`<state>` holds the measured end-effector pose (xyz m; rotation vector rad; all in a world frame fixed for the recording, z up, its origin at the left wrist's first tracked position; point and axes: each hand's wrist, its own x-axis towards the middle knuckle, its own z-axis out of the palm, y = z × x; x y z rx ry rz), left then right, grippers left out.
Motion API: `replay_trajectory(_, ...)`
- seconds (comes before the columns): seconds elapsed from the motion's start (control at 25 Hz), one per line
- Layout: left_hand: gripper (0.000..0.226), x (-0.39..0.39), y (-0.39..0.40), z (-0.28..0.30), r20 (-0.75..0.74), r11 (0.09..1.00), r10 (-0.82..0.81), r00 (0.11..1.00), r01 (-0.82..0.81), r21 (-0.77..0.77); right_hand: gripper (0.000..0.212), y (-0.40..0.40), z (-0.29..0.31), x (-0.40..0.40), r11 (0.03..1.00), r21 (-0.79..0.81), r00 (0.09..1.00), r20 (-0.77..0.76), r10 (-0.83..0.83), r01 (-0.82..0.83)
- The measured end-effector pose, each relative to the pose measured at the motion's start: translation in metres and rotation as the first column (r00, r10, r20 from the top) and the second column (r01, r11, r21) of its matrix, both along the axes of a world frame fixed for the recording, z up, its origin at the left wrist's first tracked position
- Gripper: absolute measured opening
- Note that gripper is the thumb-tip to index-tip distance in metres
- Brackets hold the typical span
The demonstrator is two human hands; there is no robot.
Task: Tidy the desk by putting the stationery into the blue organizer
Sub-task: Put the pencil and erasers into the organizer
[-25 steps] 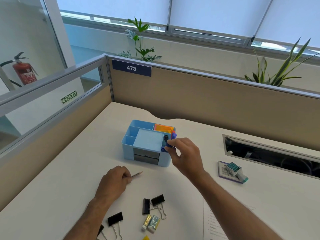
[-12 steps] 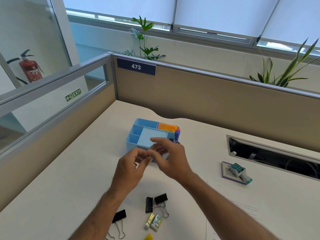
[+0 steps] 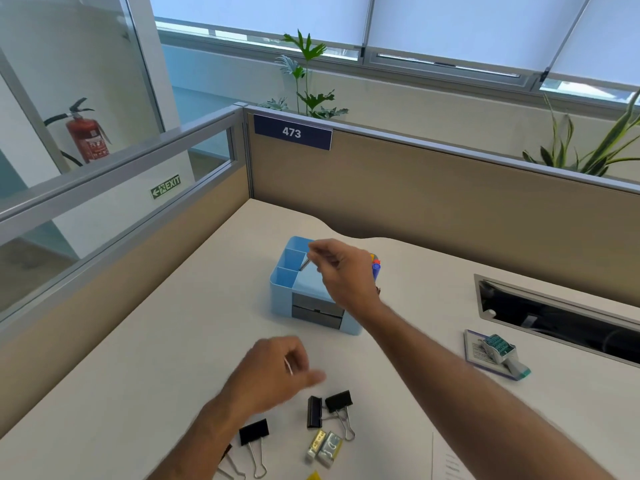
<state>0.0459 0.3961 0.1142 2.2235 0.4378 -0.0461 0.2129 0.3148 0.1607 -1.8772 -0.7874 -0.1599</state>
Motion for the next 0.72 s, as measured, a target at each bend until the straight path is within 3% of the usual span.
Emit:
replay_trajectory(0.08,0.038,-0.012,-0.008,-0.003,-0.163,0.983,-0.129,0.978,0.148,0.110,0.016,0.012,0.001,0.012,0.999,-0.047,0.999,0.036,0.008,-0.007)
replay_trajectory(0.24,0.038,-0.025,-0.014,-0.001,-0.353,0.938,-0.258,0.899,0.320,0.130,0.018,0.032,0.001,0.022,0.986,-0.168,0.993,0.110,0.032,-0.013)
replay_trajectory(0.44,0.037,-0.045,0.006,0.008,-0.416,0.937,-0.231,0.879,0.316,0.147,0.017,0.038,-0.010,0.014,0.974,-0.220,0.987,0.135,0.086,-0.054)
replay_trajectory(0.6,0.039,-0.061,0.018,0.012,-0.509,0.906,-0.265,0.819,0.392,0.159,0.019,0.039,-0.021,0.004,0.897,-0.427,0.983,0.078,0.164,-0.116)
replay_trajectory(0.72,0.031,-0.069,0.018,0.011,-0.565,0.865,-0.296,0.770,0.467,0.183,0.021,0.036,-0.023,0.000,0.849,-0.520,0.975,0.121,0.184,-0.095)
